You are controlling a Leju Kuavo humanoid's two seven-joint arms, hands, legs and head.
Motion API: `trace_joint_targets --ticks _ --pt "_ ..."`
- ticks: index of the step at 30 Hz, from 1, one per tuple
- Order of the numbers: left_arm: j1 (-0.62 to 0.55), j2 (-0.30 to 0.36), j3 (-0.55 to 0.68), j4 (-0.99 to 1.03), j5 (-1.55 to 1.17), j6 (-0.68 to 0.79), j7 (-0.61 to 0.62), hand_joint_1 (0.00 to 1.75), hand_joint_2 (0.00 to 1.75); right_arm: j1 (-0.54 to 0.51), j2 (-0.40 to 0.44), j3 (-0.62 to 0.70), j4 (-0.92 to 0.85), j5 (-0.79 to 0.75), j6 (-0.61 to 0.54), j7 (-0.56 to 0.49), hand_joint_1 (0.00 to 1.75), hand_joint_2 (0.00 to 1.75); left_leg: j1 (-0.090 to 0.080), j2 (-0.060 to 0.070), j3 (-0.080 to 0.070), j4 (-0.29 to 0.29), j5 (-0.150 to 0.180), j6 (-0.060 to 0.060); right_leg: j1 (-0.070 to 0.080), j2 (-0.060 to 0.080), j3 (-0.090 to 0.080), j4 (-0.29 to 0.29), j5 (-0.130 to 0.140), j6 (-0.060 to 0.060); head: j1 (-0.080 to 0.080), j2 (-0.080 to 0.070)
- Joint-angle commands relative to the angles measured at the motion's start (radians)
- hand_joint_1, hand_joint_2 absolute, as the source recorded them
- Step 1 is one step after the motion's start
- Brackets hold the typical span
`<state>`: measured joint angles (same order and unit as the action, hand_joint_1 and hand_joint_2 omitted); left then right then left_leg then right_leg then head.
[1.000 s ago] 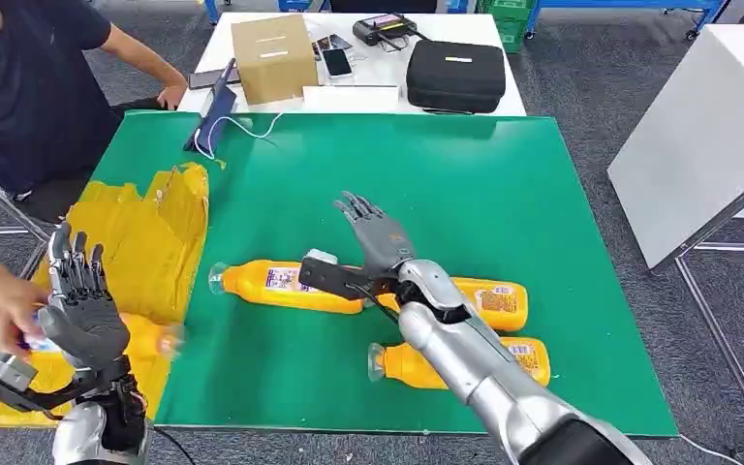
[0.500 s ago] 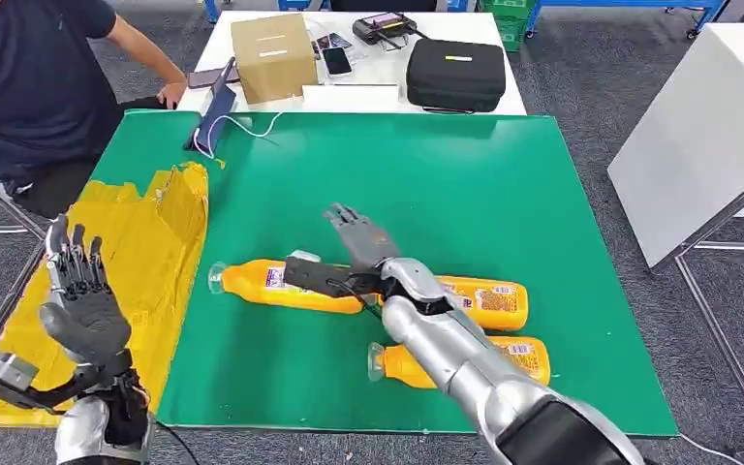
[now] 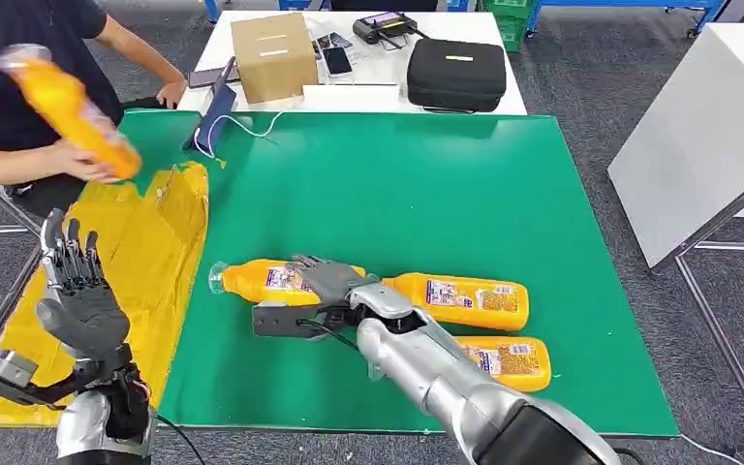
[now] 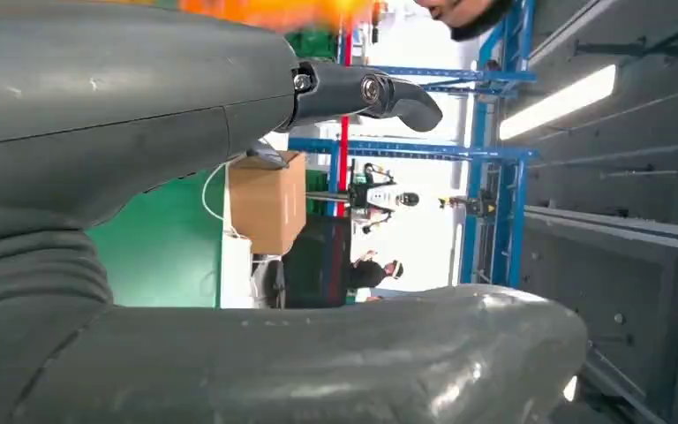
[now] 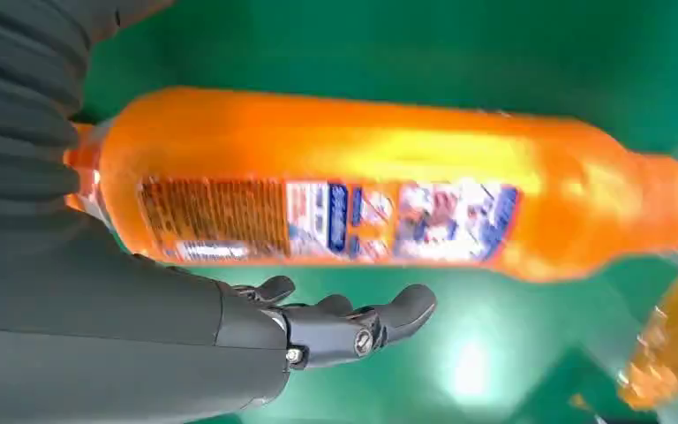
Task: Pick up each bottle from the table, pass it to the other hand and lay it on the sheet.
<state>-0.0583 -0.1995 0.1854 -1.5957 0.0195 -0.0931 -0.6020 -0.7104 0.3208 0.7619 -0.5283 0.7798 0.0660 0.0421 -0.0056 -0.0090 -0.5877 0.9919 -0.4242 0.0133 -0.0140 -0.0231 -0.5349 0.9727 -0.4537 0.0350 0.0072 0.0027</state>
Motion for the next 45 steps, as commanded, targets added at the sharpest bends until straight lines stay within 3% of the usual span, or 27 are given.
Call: trace_joint_targets --ticks 1,3,7,8,9,12,22,25,28,31,32,36,39,44,45 --pt "-0.041 -0.009 -0.008 0.063 0.010 0.001 0.019 0.00 0.00 -0.060 -0.038 0.154 0.201 0.089 0.028 0.165 0.00 1.75 0.001 -0.002 0.001 0.000 0.000 -0.001 0.001 -0.001 0.003 -0.001 0.000 -0.001 0.000 0.000" --pt "-0.057 -0.017 -0.016 0.080 0.016 -0.011 0.033 0.00 0.00 -0.044 -0.060 0.186 0.242 0.148 0.067 0.277 0.00 1.75 0.001 -0.003 0.001 0.000 0.000 -0.001 0.001 -0.002 0.003 -0.002 0.000 -0.001 0.000 0.000" --pt "-0.068 -0.024 -0.028 0.093 0.014 -0.014 0.038 0.00 0.00 -0.017 -0.084 0.185 0.258 0.168 0.051 0.316 0.00 1.75 0.002 -0.007 0.004 -0.002 0.001 -0.001 0.001 -0.005 0.007 -0.004 0.000 -0.001 -0.001 0.000" --pt "-0.069 -0.024 -0.029 0.095 0.014 -0.015 0.038 0.00 0.00 -0.016 -0.083 0.184 0.261 0.186 0.050 0.343 0.77 1.75 0.002 -0.006 0.004 -0.001 0.001 -0.001 0.001 -0.005 0.007 -0.004 0.000 -0.001 0.000 0.000" --pt "-0.072 -0.025 -0.029 0.099 0.017 -0.017 0.042 0.00 0.00 -0.012 -0.085 0.172 0.263 0.192 0.055 0.358 1.69 1.75 0.002 -0.006 0.004 -0.001 0.001 -0.001 0.002 -0.005 0.006 -0.004 0.000 -0.001 -0.001 0.000" --pt "-0.078 -0.025 -0.029 0.110 0.024 -0.022 0.048 0.00 0.00 -0.004 -0.090 0.149 0.265 0.201 0.069 0.360 1.73 1.75 0.001 0.000 0.006 -0.001 0.001 -0.001 0.001 0.000 0.006 -0.003 0.001 -0.001 0.002 0.000" --pt "-0.072 -0.021 -0.022 0.111 0.026 -0.023 0.048 0.00 0.00 -0.006 -0.081 0.125 0.253 0.198 0.053 0.353 1.75 1.75 0.000 0.001 0.010 -0.001 0.001 0.000 0.000 0.002 -0.001 -0.003 0.001 0.000 0.001 0.000" --pt "-0.049 -0.022 -0.009 0.083 0.032 -0.026 0.047 0.00 0.00 -0.007 -0.073 0.063 0.235 0.176 -0.006 0.322 1.75 1.75 0.001 0.001 0.010 -0.001 0.001 -0.001 0.001 0.002 -0.001 -0.004 0.003 -0.003 0.001 0.000" --pt "-0.014 -0.017 0.012 0.046 0.034 -0.027 0.040 0.00 0.00 -0.011 -0.056 -0.043 0.192 0.117 -0.175 0.202 1.75 1.75 0.000 0.005 0.011 0.000 0.001 0.000 0.000 0.004 0.010 -0.002 0.003 -0.002 0.001 0.000" --pt "0.037 -0.017 0.028 0.001 0.046 -0.030 0.031 0.00 0.00 0.056 -0.060 -0.188 0.031 0.031 -0.470 -0.023 1.75 1.75 0.001 0.006 0.009 0.000 0.001 -0.001 0.001 0.006 0.008 -0.002 0.004 -0.002 0.001 0.000" --pt "0.048 -0.016 0.027 -0.006 0.044 -0.033 0.033 0.00 0.00 0.090 -0.063 -0.228 -0.037 0.000 -0.509 -0.078 1.75 1.75 0.002 0.006 0.008 0.000 0.001 -0.001 0.002 0.007 0.007 -0.002 0.005 -0.003 0.001 0.000" --pt "0.065 -0.009 0.017 0.006 0.073 -0.041 0.060 0.00 0.00 0.271 -0.089 -0.333 -0.438 -0.148 -0.540 -0.264 1.75 1.75 0.002 0.005 0.004 0.000 0.000 -0.001 0.002 0.005 0.004 -0.001 0.003 -0.002 0.001 0.000" --pt "0.077 0.000 -0.001 0.016 0.103 -0.055 0.081 0.00 0.00 0.365 -0.106 -0.345 -0.682 -0.269 -0.513 -0.338 1.75 1.75 0.002 -0.001 0.002 0.001 0.001 -0.001 0.002 0.001 0.003 -0.001 0.002 -0.001 0.001 0.000" --pt "0.079 0.003 -0.006 0.020 0.118 -0.067 0.094 0.00 0.00 0.379 -0.107 -0.344 -0.717 -0.299 -0.506 -0.351 1.75 1.75 0.001 -0.001 -0.005 0.001 0.002 0.000 0.001 0.001 -0.004 -0.001 0.004 -0.001 0.001 0.000" --pt "0.081 0.009 -0.011 0.023 0.137 -0.077 0.120 0.00 1.75 0.382 -0.107 -0.344 -0.726 -0.337 -0.498 -0.375 1.75 1.75 0.001 -0.001 -0.005 0.001 0.001 0.000 0.001 0.000 -0.003 -0.001 0.003 -0.001 0.002 0.000"
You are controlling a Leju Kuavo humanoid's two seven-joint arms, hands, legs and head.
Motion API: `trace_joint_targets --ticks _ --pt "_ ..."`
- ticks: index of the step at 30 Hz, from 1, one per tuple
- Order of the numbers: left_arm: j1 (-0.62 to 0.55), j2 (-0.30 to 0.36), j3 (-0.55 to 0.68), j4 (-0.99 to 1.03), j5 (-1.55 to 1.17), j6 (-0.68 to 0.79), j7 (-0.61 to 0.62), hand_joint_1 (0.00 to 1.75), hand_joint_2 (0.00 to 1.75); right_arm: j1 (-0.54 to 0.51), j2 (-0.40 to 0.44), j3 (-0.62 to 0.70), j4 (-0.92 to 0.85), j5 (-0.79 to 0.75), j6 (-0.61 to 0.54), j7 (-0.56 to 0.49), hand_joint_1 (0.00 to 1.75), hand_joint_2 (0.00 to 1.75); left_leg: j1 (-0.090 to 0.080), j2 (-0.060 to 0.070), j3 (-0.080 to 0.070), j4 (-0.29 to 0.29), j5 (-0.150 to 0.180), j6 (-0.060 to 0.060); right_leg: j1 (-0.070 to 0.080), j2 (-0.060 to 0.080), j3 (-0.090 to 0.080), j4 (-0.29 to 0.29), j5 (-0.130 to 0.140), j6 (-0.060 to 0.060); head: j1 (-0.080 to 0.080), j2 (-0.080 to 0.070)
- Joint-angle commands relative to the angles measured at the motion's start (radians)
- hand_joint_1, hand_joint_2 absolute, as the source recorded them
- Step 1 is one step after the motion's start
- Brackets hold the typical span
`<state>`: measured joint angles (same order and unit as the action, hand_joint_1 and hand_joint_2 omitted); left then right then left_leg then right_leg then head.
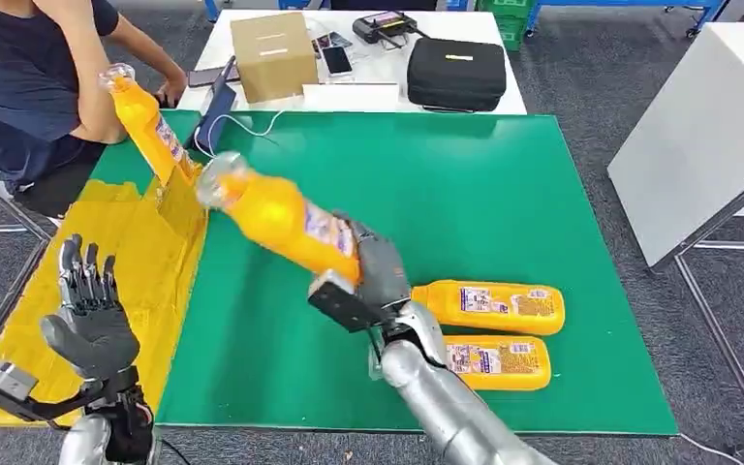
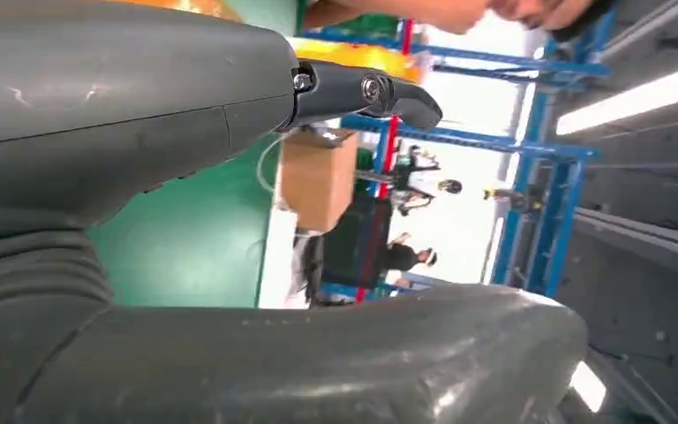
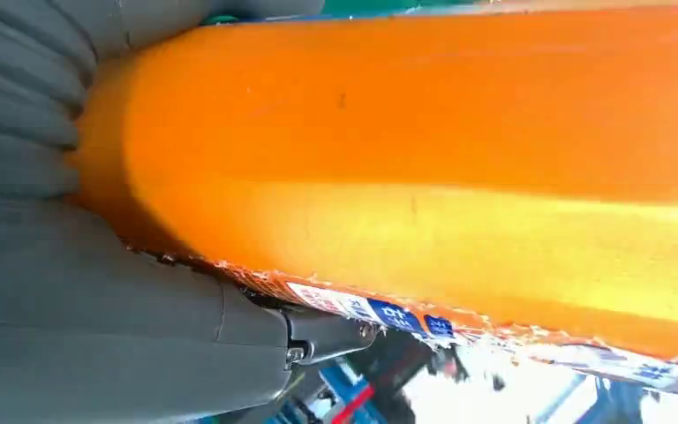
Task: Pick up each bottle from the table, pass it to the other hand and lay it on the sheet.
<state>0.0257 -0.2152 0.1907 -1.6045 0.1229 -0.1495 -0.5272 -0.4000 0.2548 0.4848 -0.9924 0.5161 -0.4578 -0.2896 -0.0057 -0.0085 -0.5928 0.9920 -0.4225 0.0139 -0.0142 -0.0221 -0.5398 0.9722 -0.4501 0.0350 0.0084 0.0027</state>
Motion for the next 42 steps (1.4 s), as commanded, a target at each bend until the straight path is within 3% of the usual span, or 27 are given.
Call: trace_joint_targets --ticks 1,5,11,33,42 --pt "0.005 0.034 -0.024 0.035 0.083 -0.060 0.068 0.00 1.75 0.072 -0.052 -0.049 -0.280 -0.084 0.046 -0.043 1.75 1.75 0.002 -0.002 0.001 0.001 -0.001 -0.001 0.002 -0.001 0.003 0.000 -0.001 -0.001 0.000 0.000" --pt "0.043 0.049 -0.047 0.027 0.182 -0.187 0.109 0.00 1.75 0.084 -0.056 0.017 -0.305 -0.110 0.141 -0.026 1.75 1.75 0.001 0.000 0.001 0.000 -0.001 -0.002 0.001 0.001 0.002 -0.001 -0.001 -0.002 0.000 0.000" --pt "0.108 0.029 -0.126 -0.071 0.139 -0.239 0.090 0.00 1.75 0.066 -0.034 0.159 -0.215 -0.025 0.221 0.034 1.75 1.75 0.001 0.003 0.002 0.000 -0.002 -0.001 0.001 0.004 0.001 -0.001 0.000 -0.001 0.000 0.000" --pt "0.111 0.027 -0.132 -0.079 0.135 -0.236 0.089 0.00 1.75 0.065 -0.036 0.161 -0.216 -0.024 0.222 0.035 1.75 1.75 0.002 0.001 0.002 0.000 -0.001 -0.002 0.002 0.002 0.002 -0.001 -0.001 -0.002 0.000 0.000" --pt "0.177 0.047 -0.274 -0.169 0.085 -0.285 0.059 0.00 1.75 0.070 -0.006 0.245 -0.111 0.036 0.262 0.078 1.75 1.75 0.001 0.002 0.001 0.000 -0.001 -0.001 0.001 0.002 0.001 -0.002 0.000 -0.001 0.000 0.000"
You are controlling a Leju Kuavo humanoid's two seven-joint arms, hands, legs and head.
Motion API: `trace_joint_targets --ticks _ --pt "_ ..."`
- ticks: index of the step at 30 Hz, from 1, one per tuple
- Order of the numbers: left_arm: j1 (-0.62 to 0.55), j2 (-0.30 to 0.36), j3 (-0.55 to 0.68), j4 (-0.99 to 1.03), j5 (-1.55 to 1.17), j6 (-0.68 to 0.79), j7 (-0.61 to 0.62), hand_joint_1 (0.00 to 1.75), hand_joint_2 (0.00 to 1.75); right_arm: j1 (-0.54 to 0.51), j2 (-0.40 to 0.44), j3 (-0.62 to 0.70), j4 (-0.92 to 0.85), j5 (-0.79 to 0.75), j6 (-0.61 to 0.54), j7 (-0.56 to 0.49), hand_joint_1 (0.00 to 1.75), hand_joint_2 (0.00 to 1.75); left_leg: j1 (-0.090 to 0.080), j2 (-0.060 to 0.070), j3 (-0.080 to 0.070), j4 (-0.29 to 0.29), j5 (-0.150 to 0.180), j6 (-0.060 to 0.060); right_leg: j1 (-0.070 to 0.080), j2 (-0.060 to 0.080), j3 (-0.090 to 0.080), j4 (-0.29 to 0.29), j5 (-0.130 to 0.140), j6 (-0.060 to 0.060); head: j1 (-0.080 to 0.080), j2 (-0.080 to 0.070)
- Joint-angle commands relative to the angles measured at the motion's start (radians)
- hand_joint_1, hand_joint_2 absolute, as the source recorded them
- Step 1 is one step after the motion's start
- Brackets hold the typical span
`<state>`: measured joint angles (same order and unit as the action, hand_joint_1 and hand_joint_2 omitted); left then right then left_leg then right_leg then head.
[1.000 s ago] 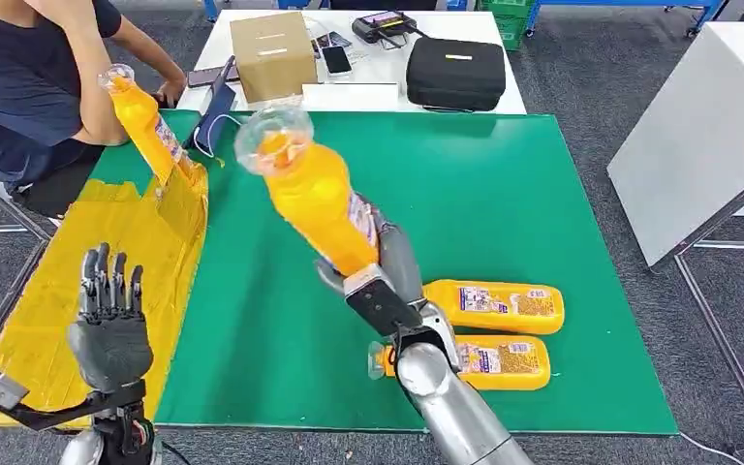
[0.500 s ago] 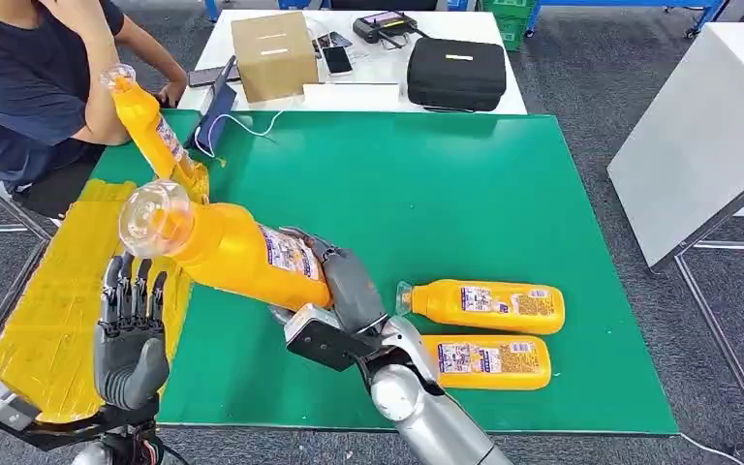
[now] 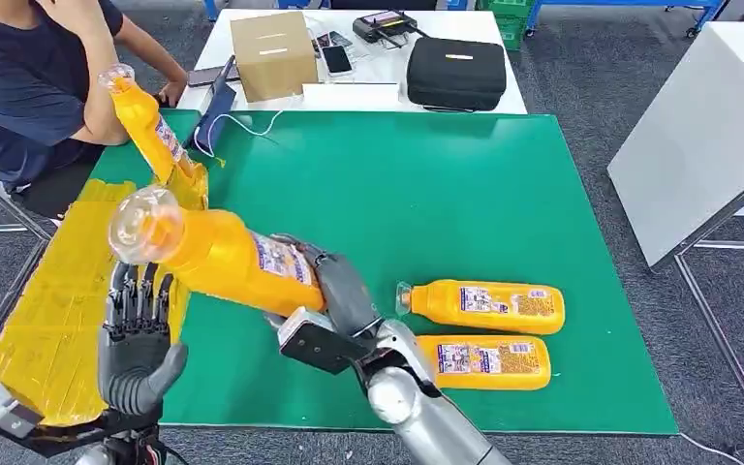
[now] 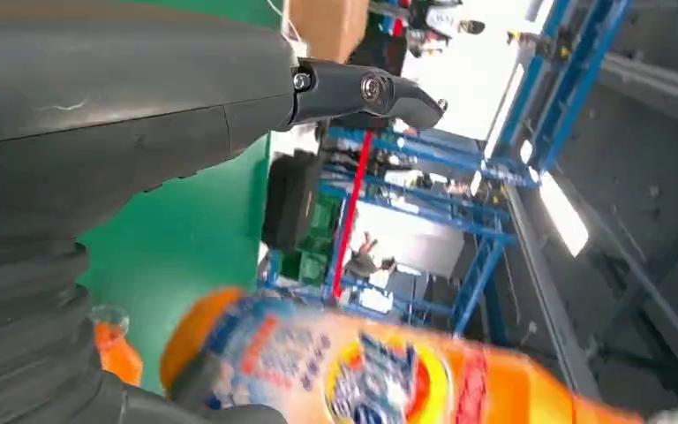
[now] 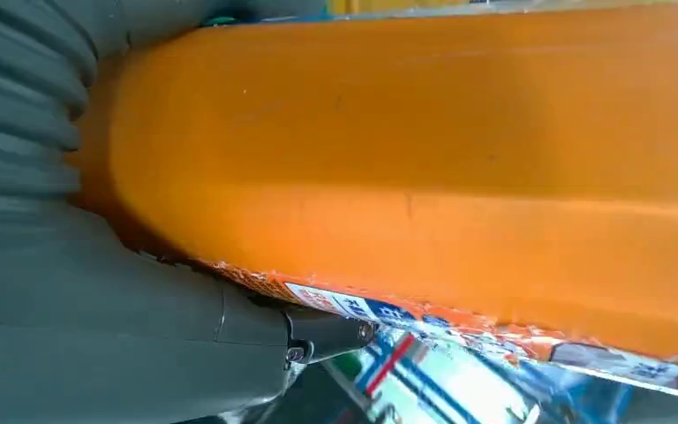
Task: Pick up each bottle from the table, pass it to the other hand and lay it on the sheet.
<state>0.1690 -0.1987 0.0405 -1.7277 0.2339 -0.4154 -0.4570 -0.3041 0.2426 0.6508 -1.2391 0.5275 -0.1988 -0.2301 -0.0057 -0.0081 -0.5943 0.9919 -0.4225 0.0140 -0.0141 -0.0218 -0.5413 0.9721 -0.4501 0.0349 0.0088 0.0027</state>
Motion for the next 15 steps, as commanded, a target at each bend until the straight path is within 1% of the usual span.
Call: trace_joint_targets --ticks 1,2,3,4,7,9,13,14,15 --pt "0.037 0.033 -0.133 -0.046 -0.024 -0.024 -0.011 0.00 1.75 -0.028 0.008 0.082 0.146 0.027 0.002 0.021 1.75 1.75 0.002 0.002 0.003 0.000 -0.001 -0.002 0.002 0.003 0.004 -0.002 0.000 -0.002 0.000 0.000" --pt "0.038 0.038 -0.142 -0.047 -0.028 -0.027 -0.015 0.00 1.75 -0.030 0.009 0.081 0.152 0.028 0.002 0.021 1.75 1.75 0.000 0.001 0.002 -0.001 0.000 -0.001 0.000 0.002 0.002 -0.001 0.000 -0.001 0.000 0.000" --pt "0.037 0.043 -0.149 -0.049 -0.043 -0.023 -0.029 0.00 1.75 -0.032 0.011 0.080 0.158 0.028 0.004 0.021 1.75 1.75 0.002 0.002 0.003 0.000 -0.001 -0.002 0.002 0.003 0.004 -0.002 0.000 -0.002 0.000 0.000" --pt "0.033 0.050 -0.165 -0.036 -0.023 -0.044 -0.006 0.00 1.75 -0.063 0.002 0.140 0.209 0.087 0.096 0.080 1.75 1.75 0.001 0.001 0.002 -0.001 0.000 -0.001 0.001 0.002 0.002 -0.001 0.000 -0.001 0.000 0.000" --pt "0.025 0.051 -0.177 -0.006 -0.013 -0.047 -0.015 0.00 1.75 -0.055 0.081 0.200 0.366 0.144 0.048 0.053 1.75 1.75 0.001 0.003 0.004 -0.001 -0.001 -0.002 0.001 0.004 0.004 -0.002 0.000 -0.002 0.000 0.000" --pt "0.025 0.053 -0.177 -0.005 -0.009 -0.049 -0.017 0.00 1.75 -0.056 0.092 0.225 0.397 0.154 0.038 0.051 1.75 1.75 0.002 0.004 0.005 -0.002 -0.001 -0.002 0.002 0.006 0.005 -0.003 0.000 -0.002 0.000 0.000" --pt "0.027 0.053 -0.177 -0.010 -0.009 -0.049 -0.016 0.00 1.75 -0.059 0.087 0.226 0.393 0.154 0.042 0.051 1.75 1.75 0.001 -0.001 0.002 -0.001 0.000 -0.001 0.001 0.000 0.002 -0.001 0.000 -0.001 0.000 0.000" --pt "0.027 0.053 -0.177 -0.010 -0.009 -0.049 -0.016 0.00 1.75 -0.059 0.087 0.226 0.393 0.154 0.042 0.051 1.75 1.75 0.002 -0.001 0.004 -0.001 -0.001 -0.001 0.002 0.000 0.004 -0.002 -0.001 -0.002 -0.001 0.000" --pt "0.026 0.053 -0.177 -0.010 -0.009 -0.049 -0.016 0.00 1.75 -0.061 0.086 0.225 0.392 0.154 0.042 0.051 1.75 1.75 0.002 0.000 0.002 -0.001 0.000 -0.001 0.001 0.001 0.002 -0.002 -0.001 -0.001 0.000 0.000"
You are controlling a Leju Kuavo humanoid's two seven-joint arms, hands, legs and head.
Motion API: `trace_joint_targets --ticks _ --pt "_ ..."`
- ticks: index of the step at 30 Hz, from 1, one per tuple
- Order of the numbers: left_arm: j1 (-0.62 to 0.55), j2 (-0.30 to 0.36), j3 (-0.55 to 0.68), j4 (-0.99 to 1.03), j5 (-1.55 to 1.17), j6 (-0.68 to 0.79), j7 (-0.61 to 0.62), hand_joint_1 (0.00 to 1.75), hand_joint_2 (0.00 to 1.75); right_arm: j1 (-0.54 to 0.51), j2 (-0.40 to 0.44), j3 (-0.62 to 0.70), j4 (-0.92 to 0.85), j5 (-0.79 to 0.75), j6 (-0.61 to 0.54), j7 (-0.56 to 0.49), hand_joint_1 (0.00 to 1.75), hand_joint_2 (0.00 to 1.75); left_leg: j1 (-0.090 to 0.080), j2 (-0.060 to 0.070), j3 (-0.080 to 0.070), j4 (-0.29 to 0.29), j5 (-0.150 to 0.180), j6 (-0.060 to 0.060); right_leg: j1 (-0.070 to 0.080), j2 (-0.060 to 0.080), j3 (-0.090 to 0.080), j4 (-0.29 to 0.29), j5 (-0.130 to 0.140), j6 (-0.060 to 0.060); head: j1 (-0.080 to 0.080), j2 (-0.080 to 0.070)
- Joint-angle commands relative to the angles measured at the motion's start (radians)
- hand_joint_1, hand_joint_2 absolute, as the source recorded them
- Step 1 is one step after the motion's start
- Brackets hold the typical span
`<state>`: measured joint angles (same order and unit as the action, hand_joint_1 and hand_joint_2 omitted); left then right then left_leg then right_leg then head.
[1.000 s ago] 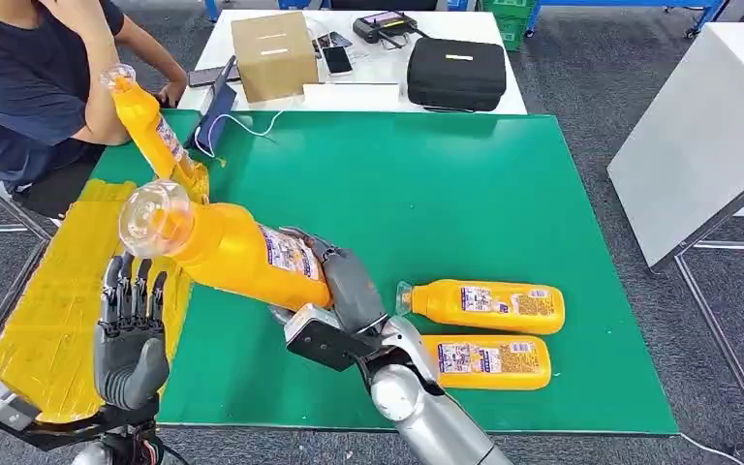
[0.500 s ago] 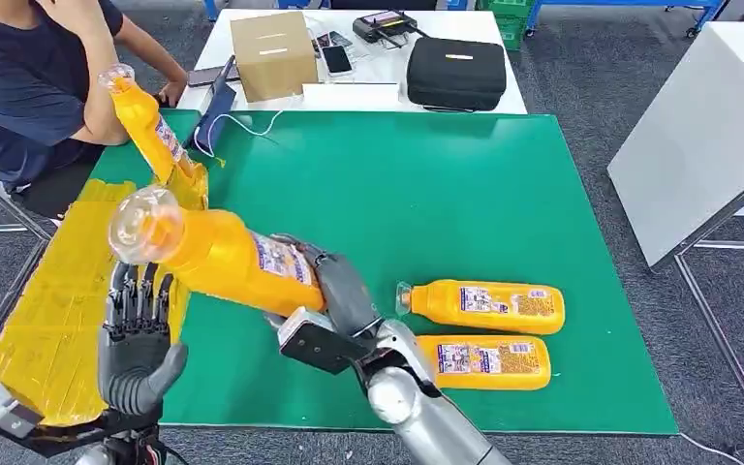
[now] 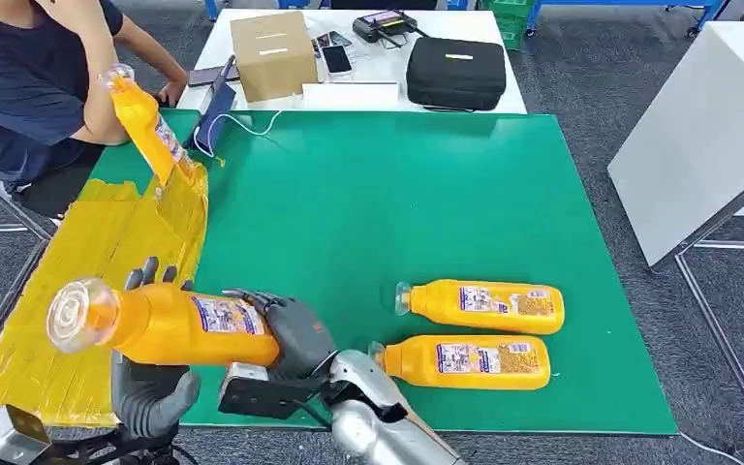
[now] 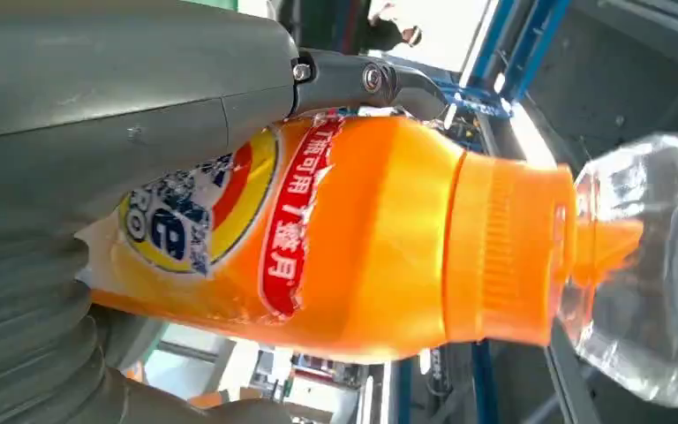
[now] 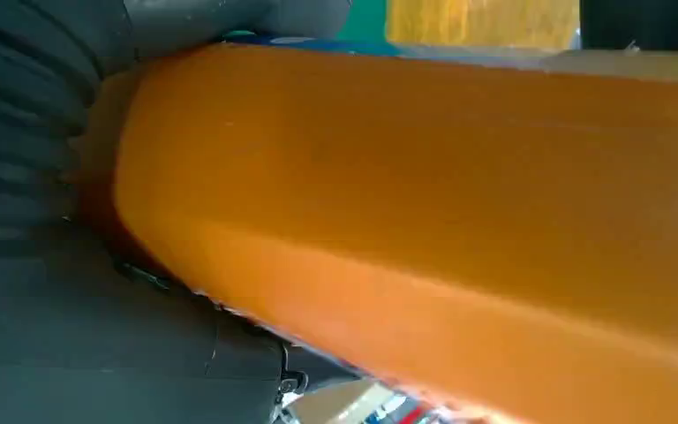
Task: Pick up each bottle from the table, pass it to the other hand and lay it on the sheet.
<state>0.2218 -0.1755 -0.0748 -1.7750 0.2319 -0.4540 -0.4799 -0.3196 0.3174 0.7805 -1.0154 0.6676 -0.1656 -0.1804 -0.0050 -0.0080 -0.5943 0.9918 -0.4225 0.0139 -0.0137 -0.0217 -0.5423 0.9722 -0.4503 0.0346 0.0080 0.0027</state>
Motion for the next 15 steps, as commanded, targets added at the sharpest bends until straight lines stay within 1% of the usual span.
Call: trace_joint_targets --ticks 1,4,9,12,15 --pt "-0.027 0.030 -0.061 0.037 -0.007 -0.011 0.006 0.00 1.75 -0.046 0.011 0.096 0.168 0.014 0.009 0.001 1.75 1.75 0.000 0.000 0.002 -0.001 0.000 -0.001 0.000 0.001 0.002 -0.001 0.000 -0.001 0.000 0.000" --pt "-0.027 0.029 -0.061 0.038 -0.007 -0.011 0.007 0.00 1.75 -0.046 0.009 0.102 0.166 0.013 0.018 0.001 1.75 1.75 0.001 0.000 0.003 -0.001 0.000 -0.001 0.001 0.000 0.005 -0.002 0.000 -0.001 0.000 0.000" --pt "-0.034 0.036 -0.072 0.049 -0.024 -0.007 0.013 0.00 1.75 -0.054 0.020 0.133 0.204 0.024 0.029 0.006 1.75 1.75 0.001 -0.001 0.002 -0.001 0.000 -0.001 0.001 0.000 0.004 -0.002 0.000 -0.001 0.000 0.000" --pt "-0.035 0.054 -0.079 0.059 -0.111 0.051 0.018 0.00 1.75 -0.055 0.017 0.167 0.191 0.044 0.030 0.001 1.75 1.75 0.001 -0.001 0.003 -0.001 -0.001 -0.002 0.001 0.000 0.005 -0.002 -0.001 -0.002 0.000 0.000" --pt "-0.039 0.081 -0.081 0.086 -0.233 0.125 0.030 0.00 1.75 -0.043 0.004 0.212 0.135 0.069 0.037 -0.001 1.75 1.75 0.001 -0.001 0.003 -0.001 -0.001 -0.002 0.001 0.000 0.004 -0.002 -0.001 -0.002 0.000 0.000"
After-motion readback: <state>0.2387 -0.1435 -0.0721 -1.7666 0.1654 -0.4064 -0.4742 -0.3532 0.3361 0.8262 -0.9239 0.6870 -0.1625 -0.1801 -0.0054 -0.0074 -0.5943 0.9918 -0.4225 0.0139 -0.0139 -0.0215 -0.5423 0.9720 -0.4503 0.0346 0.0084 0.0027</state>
